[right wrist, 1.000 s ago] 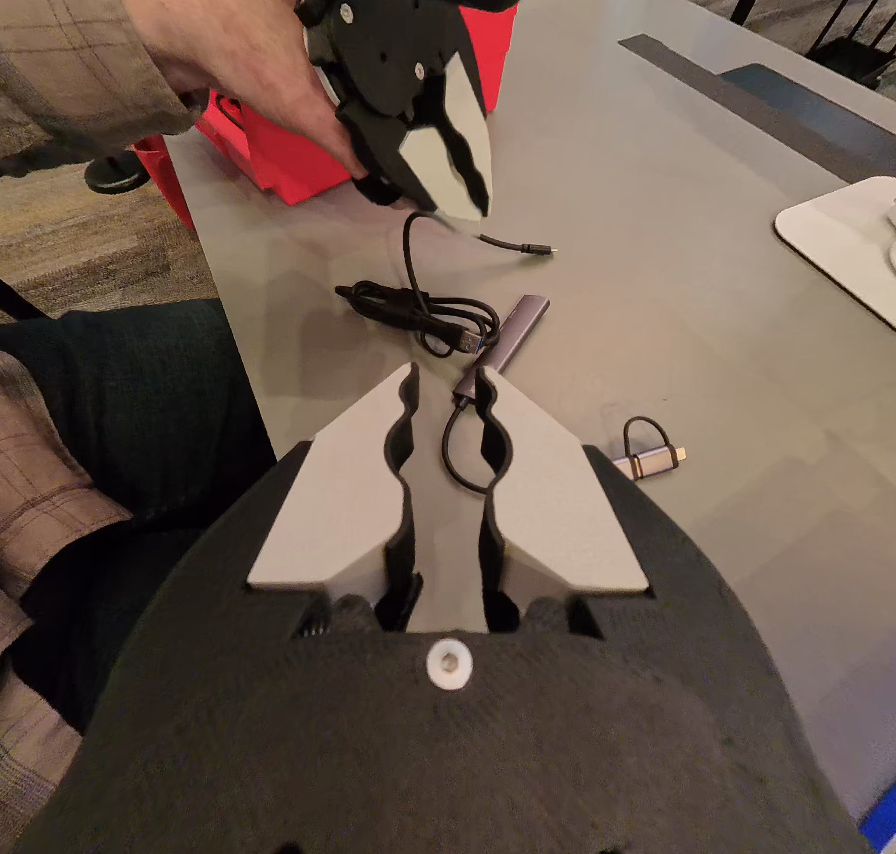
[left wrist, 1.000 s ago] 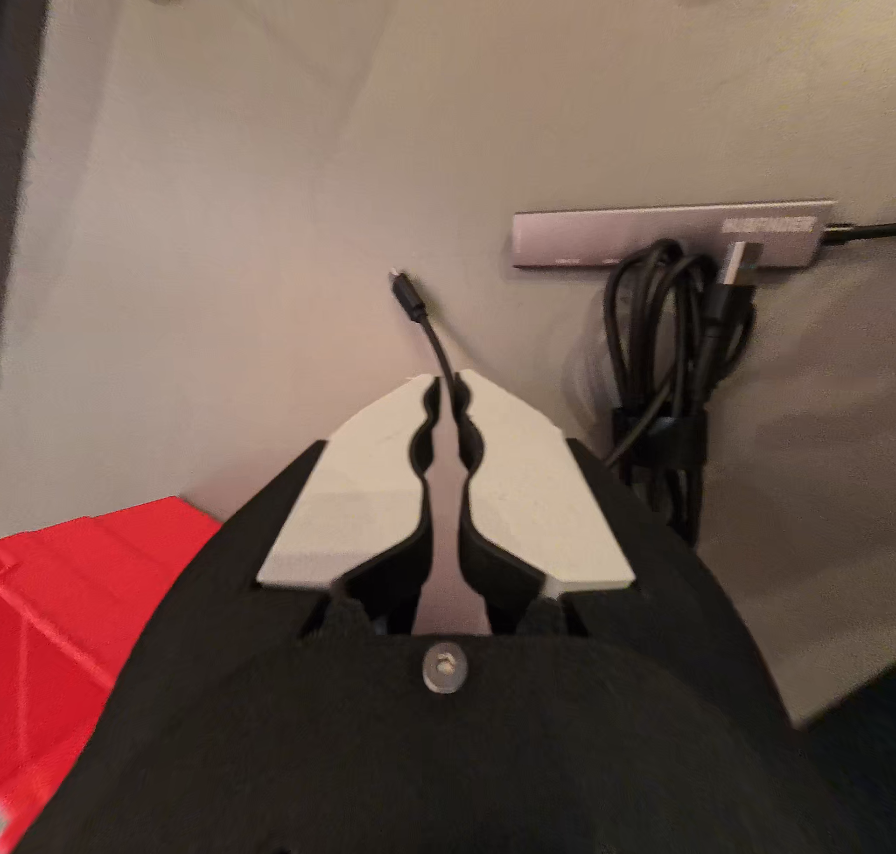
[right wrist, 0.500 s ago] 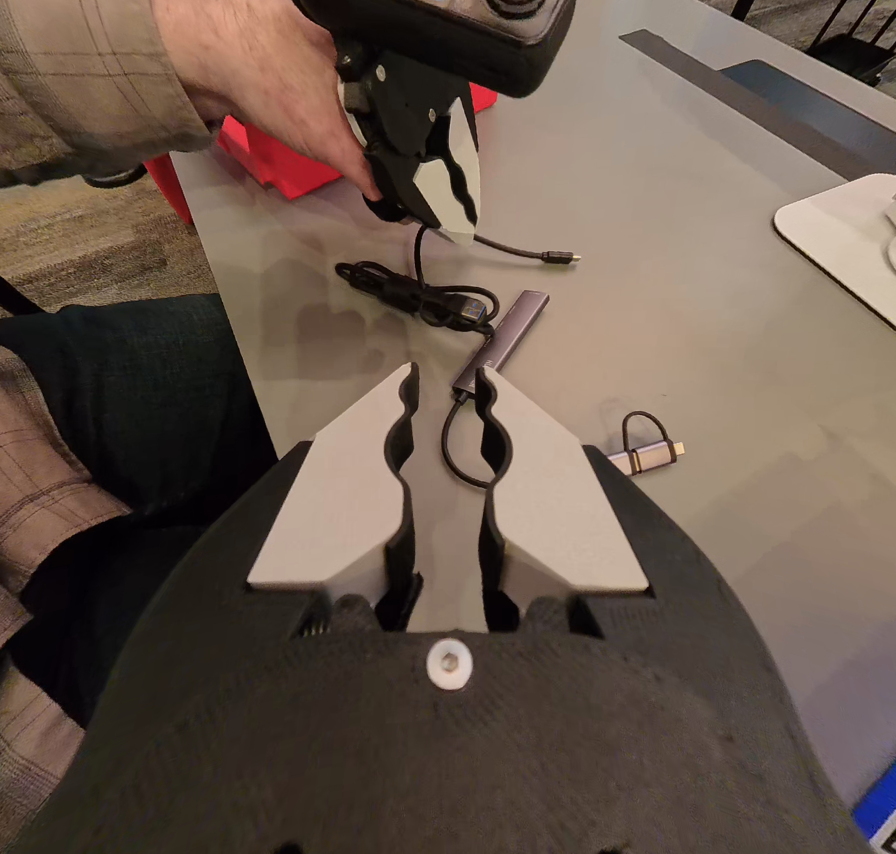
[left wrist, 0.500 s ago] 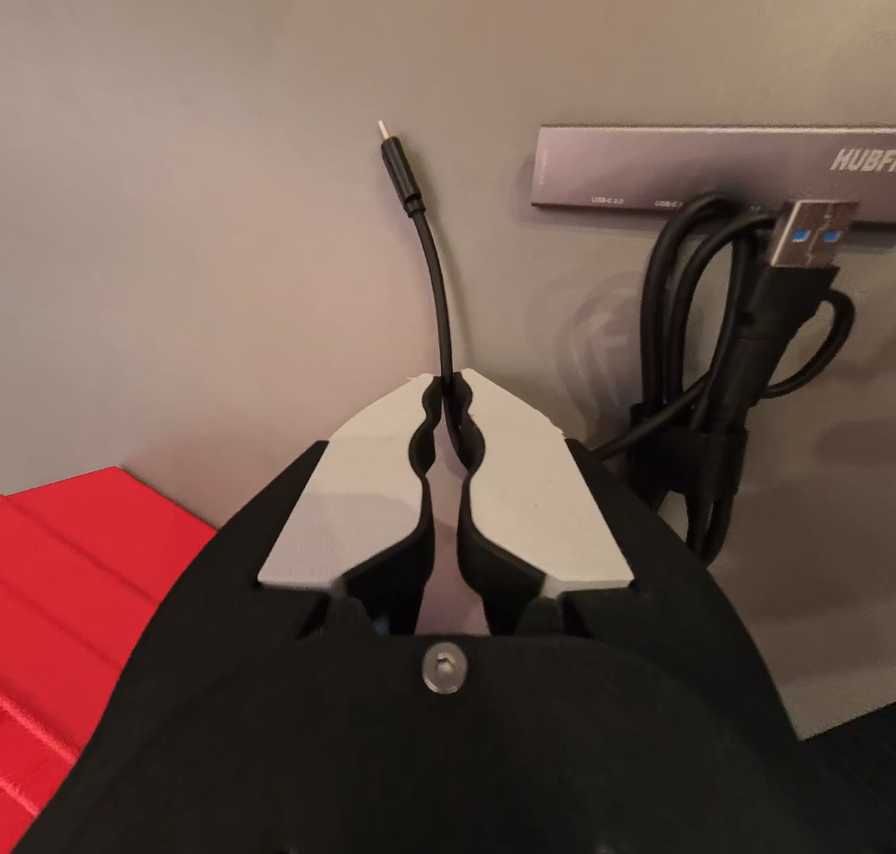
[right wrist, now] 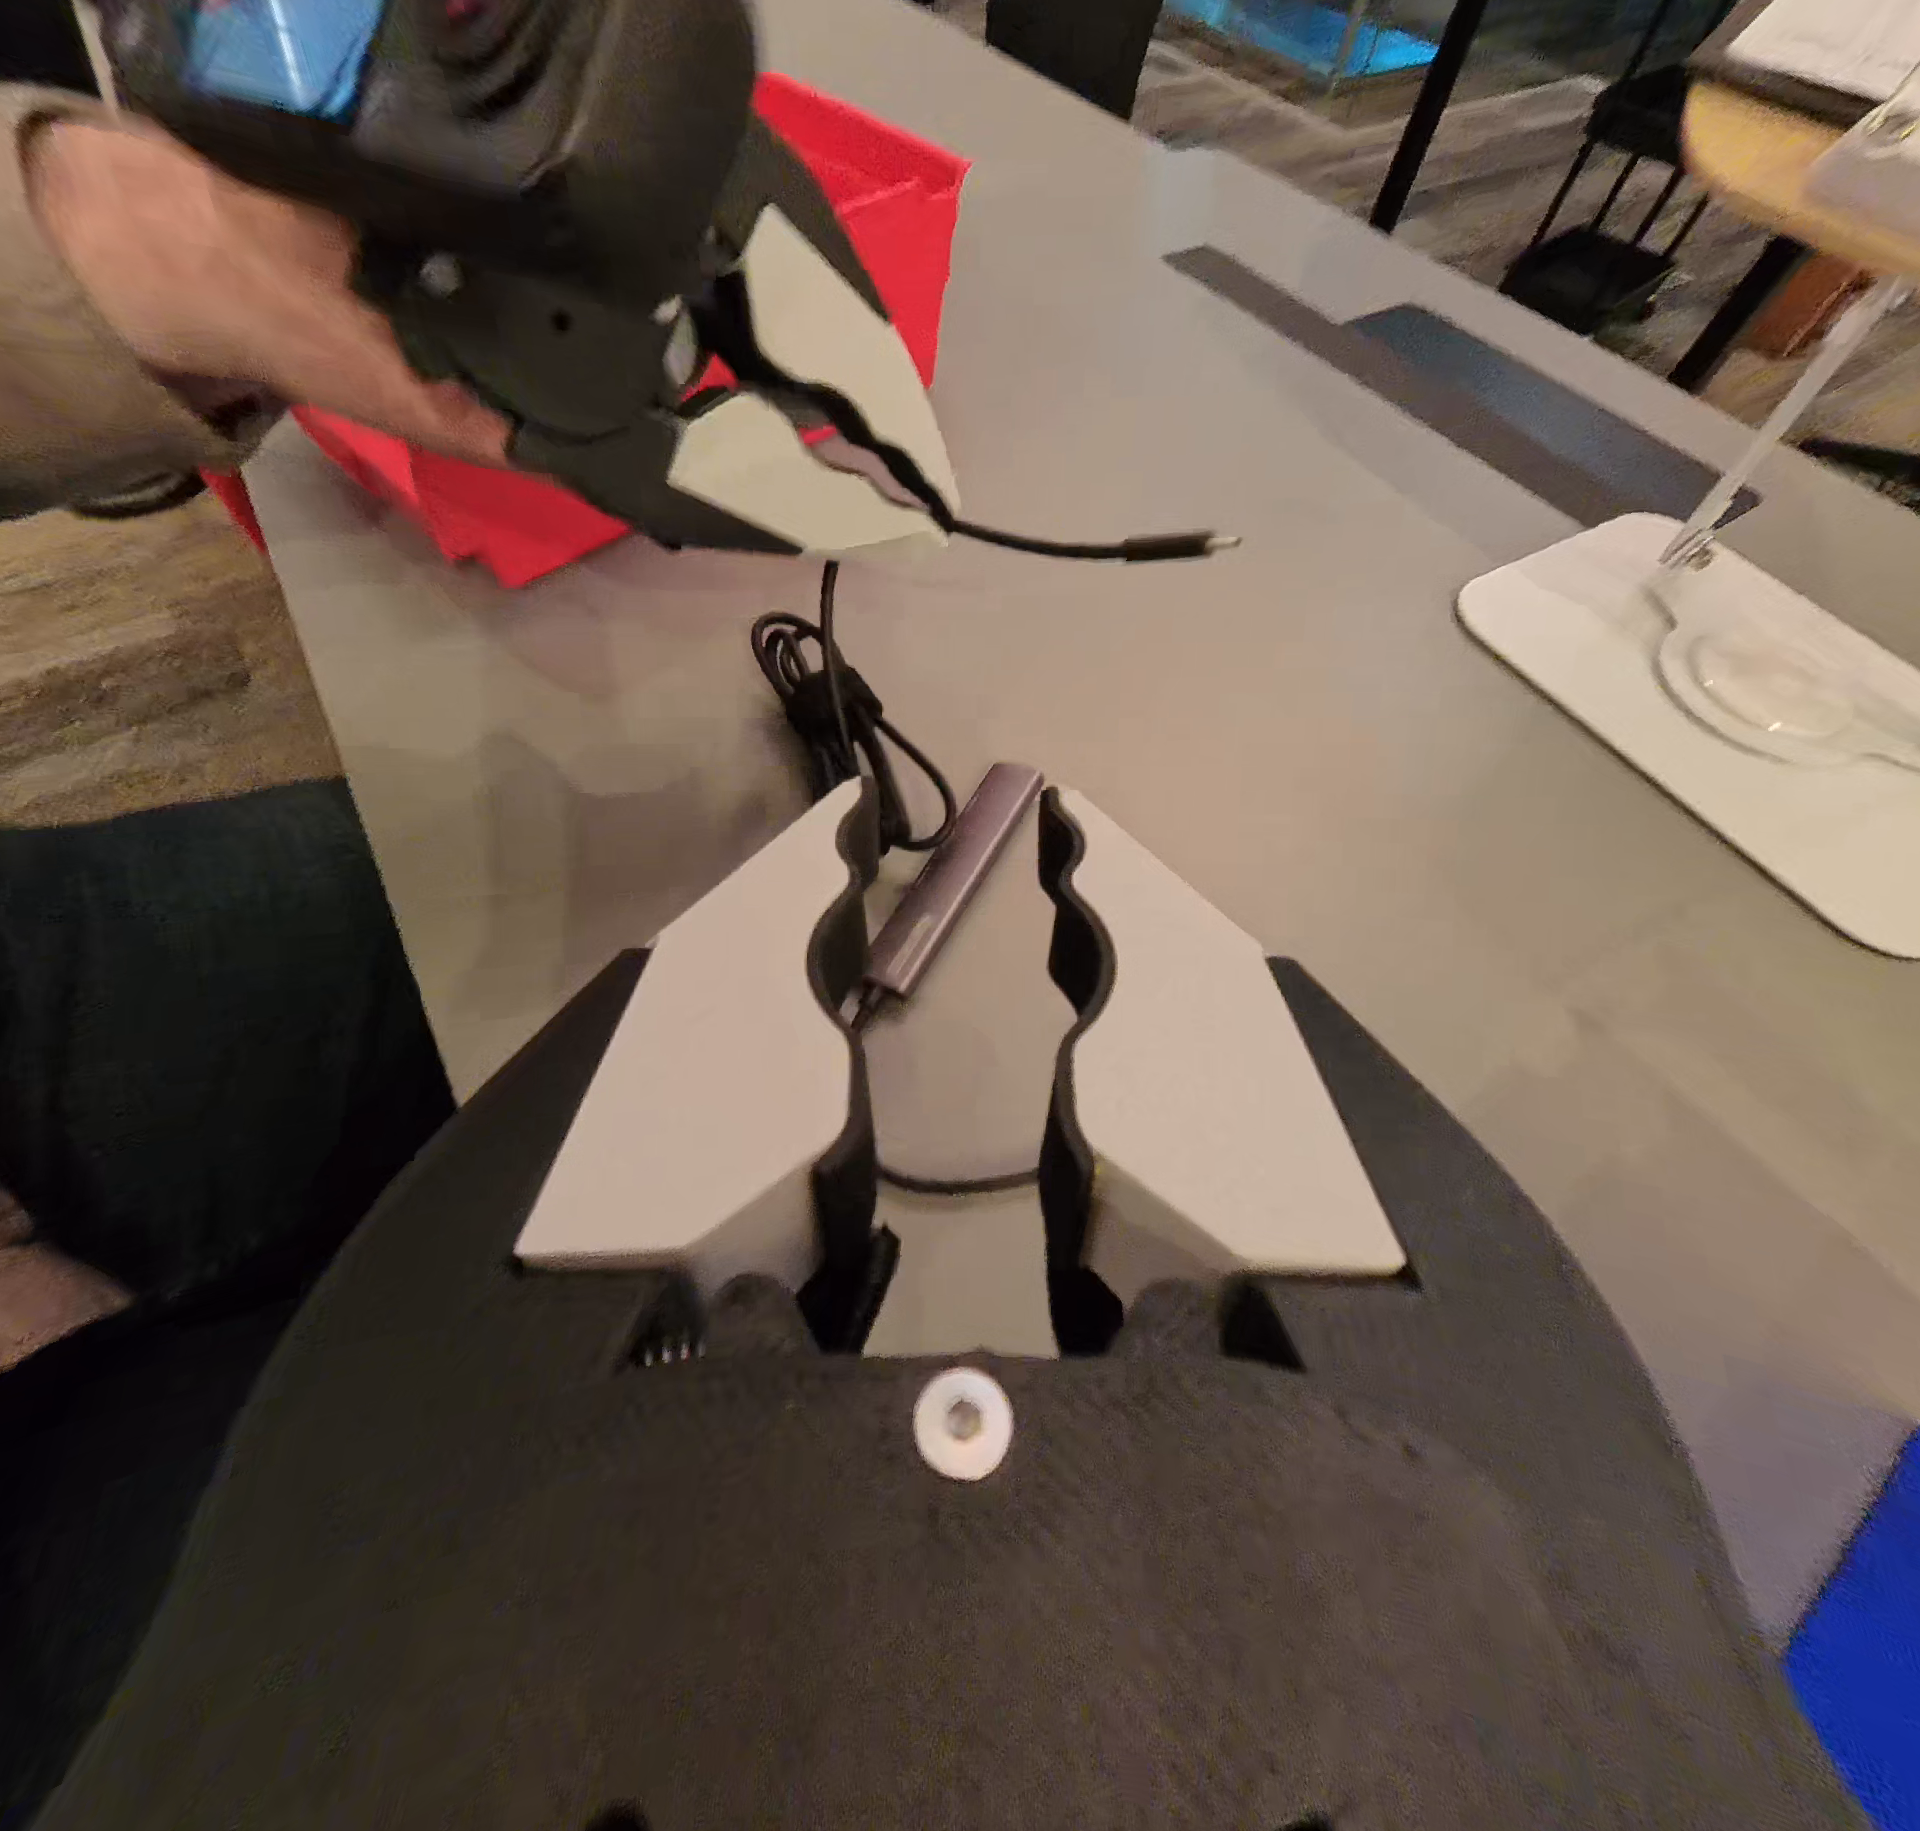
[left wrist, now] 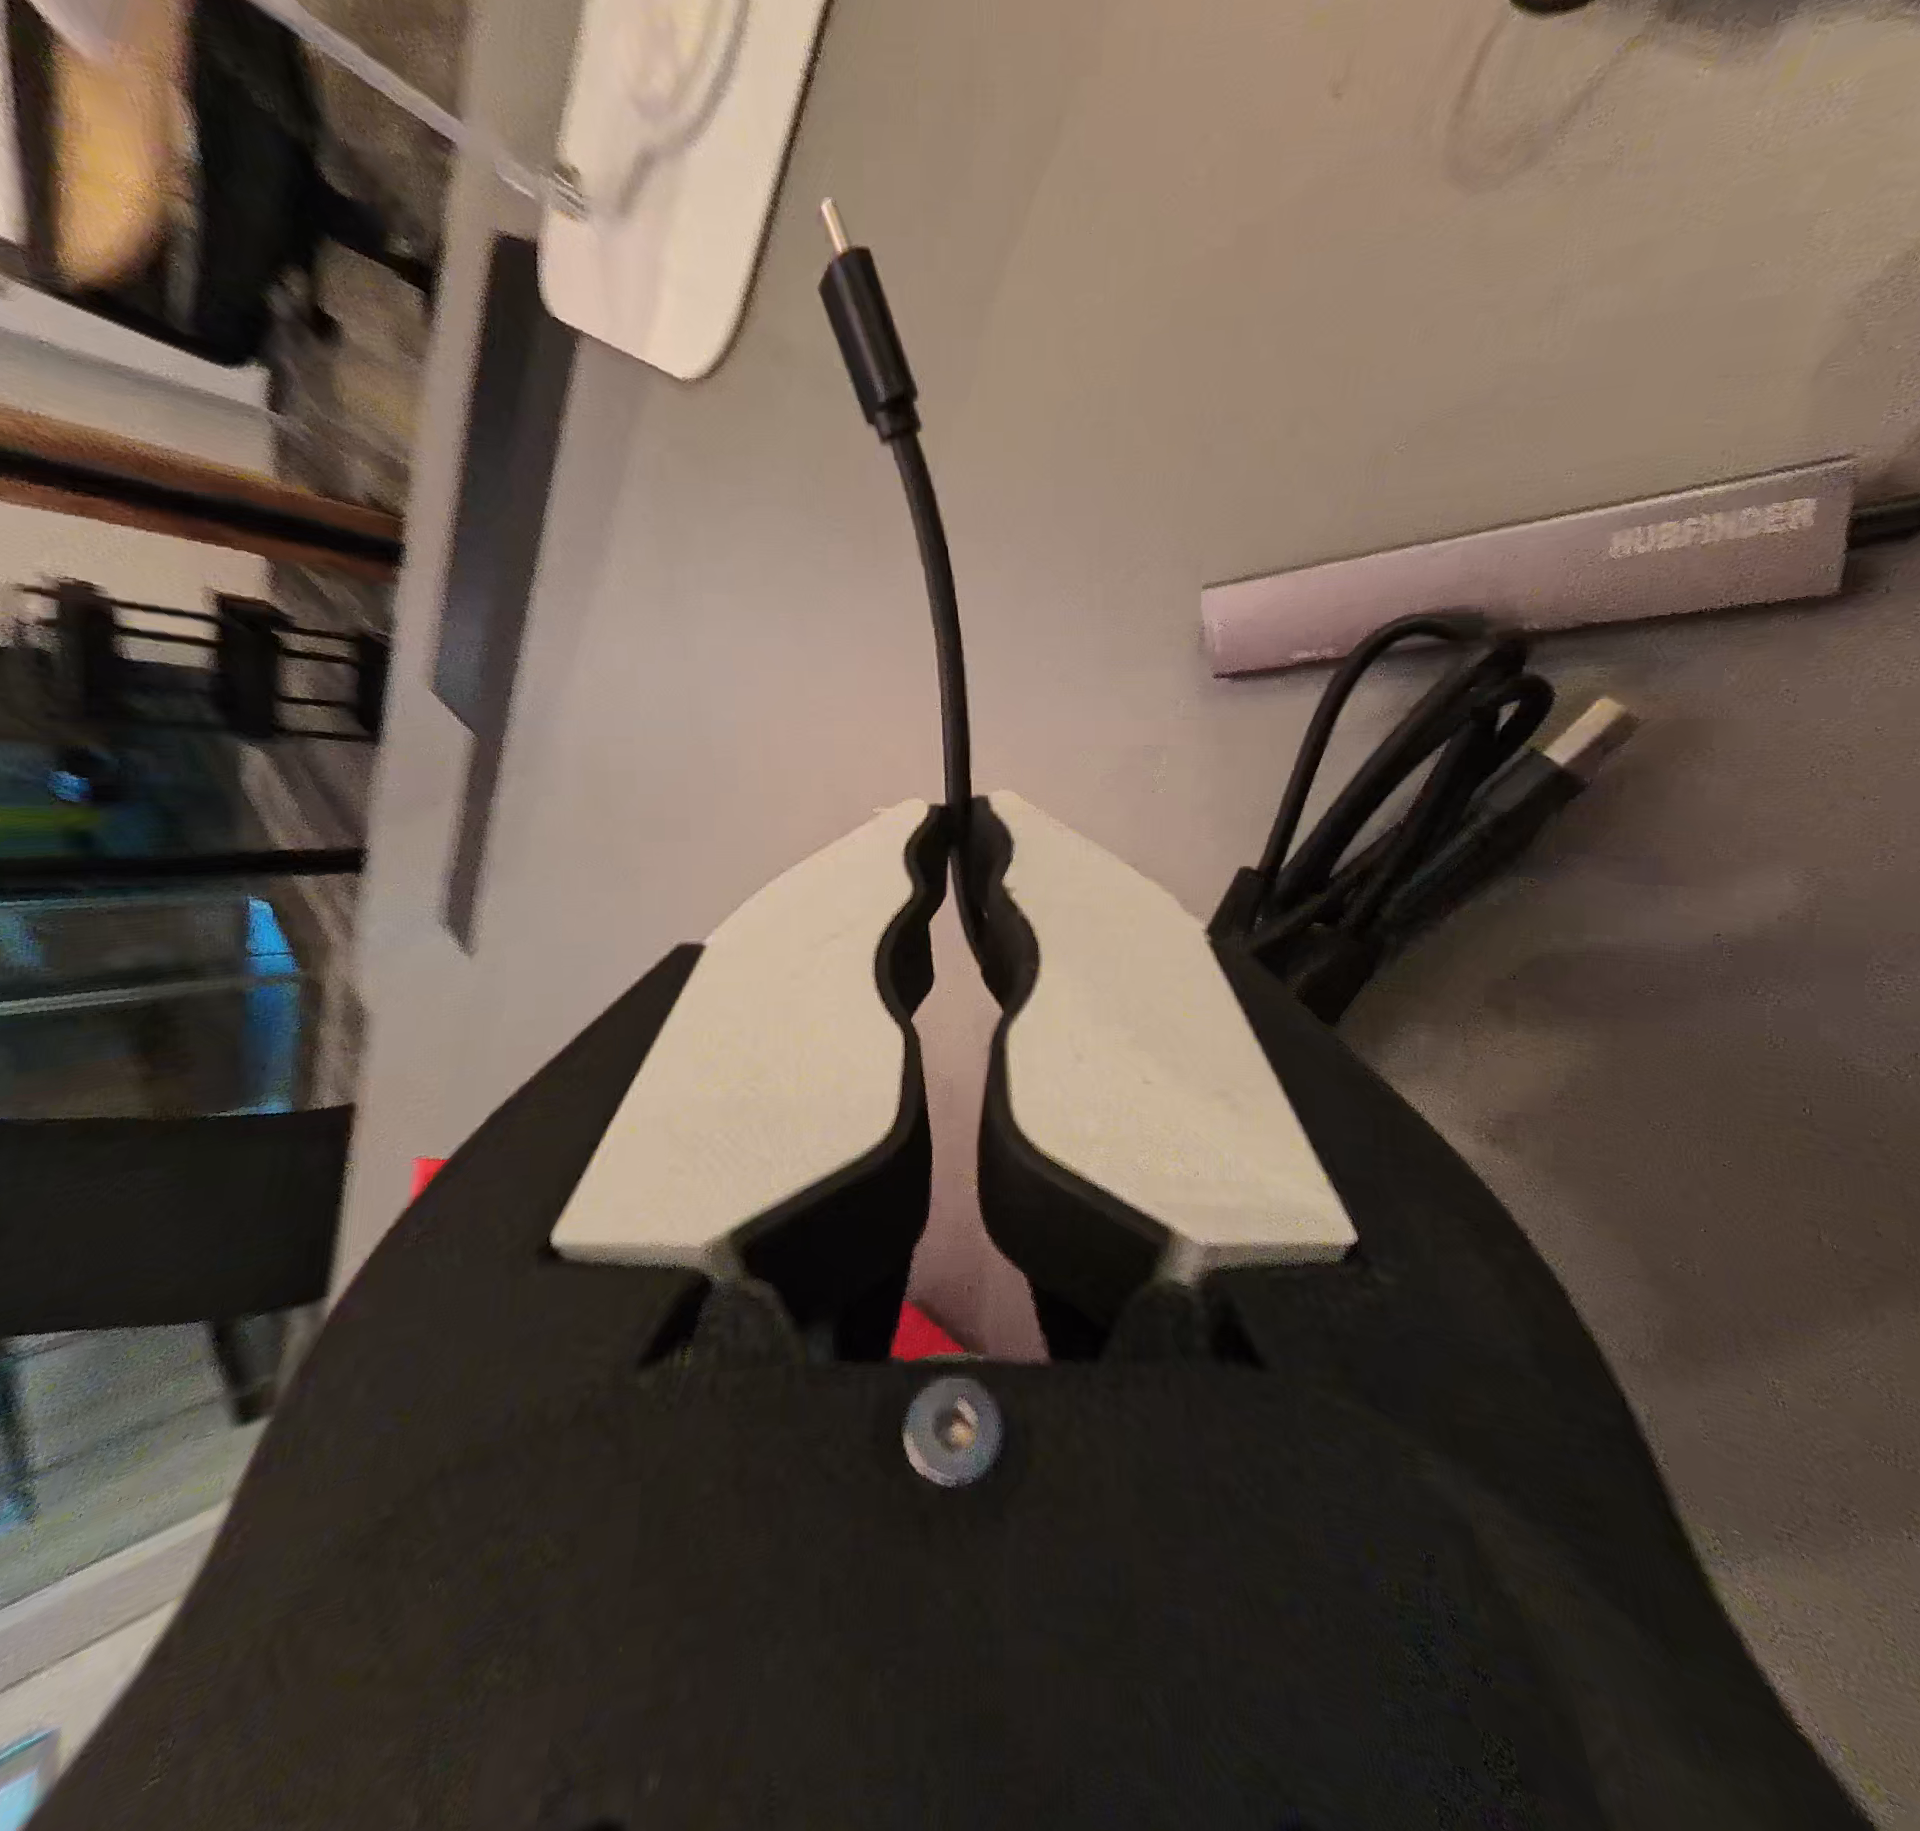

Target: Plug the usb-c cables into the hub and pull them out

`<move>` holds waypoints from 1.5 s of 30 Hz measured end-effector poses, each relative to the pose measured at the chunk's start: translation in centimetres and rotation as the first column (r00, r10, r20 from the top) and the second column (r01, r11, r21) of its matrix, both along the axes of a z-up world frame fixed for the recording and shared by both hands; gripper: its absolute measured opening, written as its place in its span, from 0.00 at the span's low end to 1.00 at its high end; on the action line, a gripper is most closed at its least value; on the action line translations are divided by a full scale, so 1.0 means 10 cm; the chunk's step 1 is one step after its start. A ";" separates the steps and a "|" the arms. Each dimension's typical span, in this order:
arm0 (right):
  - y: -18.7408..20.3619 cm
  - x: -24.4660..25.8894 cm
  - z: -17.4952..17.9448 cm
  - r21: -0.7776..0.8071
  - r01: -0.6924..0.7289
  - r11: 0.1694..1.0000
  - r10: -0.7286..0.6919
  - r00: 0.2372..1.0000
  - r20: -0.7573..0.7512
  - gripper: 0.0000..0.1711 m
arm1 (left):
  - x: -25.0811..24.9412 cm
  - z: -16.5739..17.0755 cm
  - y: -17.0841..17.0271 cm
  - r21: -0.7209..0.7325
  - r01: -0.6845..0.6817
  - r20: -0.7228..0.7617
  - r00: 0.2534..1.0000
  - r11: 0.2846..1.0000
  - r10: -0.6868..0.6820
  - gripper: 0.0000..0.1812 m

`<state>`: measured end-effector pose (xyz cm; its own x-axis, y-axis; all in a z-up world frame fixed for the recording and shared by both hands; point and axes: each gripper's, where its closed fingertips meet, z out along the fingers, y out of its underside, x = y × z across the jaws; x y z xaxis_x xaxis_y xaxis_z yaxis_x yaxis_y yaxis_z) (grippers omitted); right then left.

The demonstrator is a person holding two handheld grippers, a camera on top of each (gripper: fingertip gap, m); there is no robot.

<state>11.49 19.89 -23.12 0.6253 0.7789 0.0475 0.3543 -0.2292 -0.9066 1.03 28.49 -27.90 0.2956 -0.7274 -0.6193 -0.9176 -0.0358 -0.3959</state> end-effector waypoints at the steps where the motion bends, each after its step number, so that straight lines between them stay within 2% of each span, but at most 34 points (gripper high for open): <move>1: 0.05 0.00 0.05 0.011 0.010 1.000 -0.010 1.000 -0.020 0.17 | 0.02 0.05 -0.02 0.039 0.025 -0.011 1.000 0.999 -0.025 0.02; 3: 0.15 -0.01 0.12 0.023 0.023 0.999 -0.022 0.998 -0.052 0.19 | 0.11 0.16 -0.07 0.138 0.129 -0.057 0.991 0.982 -0.123 0.02; 9: 0.40 -0.04 0.10 0.012 0.041 0.999 -0.040 0.998 -0.056 0.24 | 0.22 0.41 -0.17 0.295 0.216 -0.094 0.976 0.931 -0.197 0.02; 14: 0.49 -0.12 0.16 -0.044 -0.030 0.999 0.021 0.980 -0.200 0.26 | 0.29 0.50 -0.28 0.328 0.303 -0.092 0.953 0.895 -0.290 0.02; 16: 0.50 -0.14 0.18 -0.038 -0.071 0.997 0.061 0.975 -0.215 0.25 | 0.27 0.52 -0.30 0.330 0.315 -0.104 0.949 0.890 -0.297 0.02; 24: 0.35 -0.26 0.22 0.043 -0.253 0.966 0.256 0.963 -0.085 0.09 | 0.21 0.52 -0.37 0.306 0.400 -0.183 0.915 0.864 -0.359 0.02; 28: 0.32 -0.31 0.20 0.015 -0.293 0.956 0.294 0.955 -0.048 0.13 | 0.20 0.51 -0.40 0.301 0.422 -0.209 0.904 0.855 -0.373 0.02; 31: 0.33 -0.31 0.11 0.005 -0.297 0.955 0.296 0.955 0.027 0.06 | 0.21 0.52 -0.43 0.301 0.431 -0.205 0.901 0.851 -0.383 0.02; 34: 0.32 -0.33 0.17 0.005 -0.302 0.953 0.302 0.953 -0.018 0.04 | 0.20 0.54 -0.42 0.304 0.424 -0.193 0.904 0.853 -0.381 0.02; 35: 0.32 -0.33 0.18 0.009 -0.305 0.952 0.305 0.952 -0.028 0.00 | 0.20 0.56 -0.42 0.309 0.421 -0.184 0.906 0.853 -0.381 0.02; 37: 0.34 -0.32 0.23 0.028 -0.285 0.958 0.286 0.957 -0.050 0.00 | 0.19 0.59 -0.42 0.316 0.413 -0.168 0.910 0.854 -0.378 0.02; 40: 0.31 -0.31 0.21 0.031 -0.306 0.952 0.306 0.952 -0.011 0.14 | 0.18 0.61 -0.41 0.324 0.411 -0.171 0.911 0.852 -0.375 0.02; 45: 0.34 -0.27 0.14 0.090 -0.294 0.952 0.280 0.950 0.141 0.15 | 0.17 0.64 -0.42 0.333 0.418 -0.180 0.908 0.845 -0.379 0.02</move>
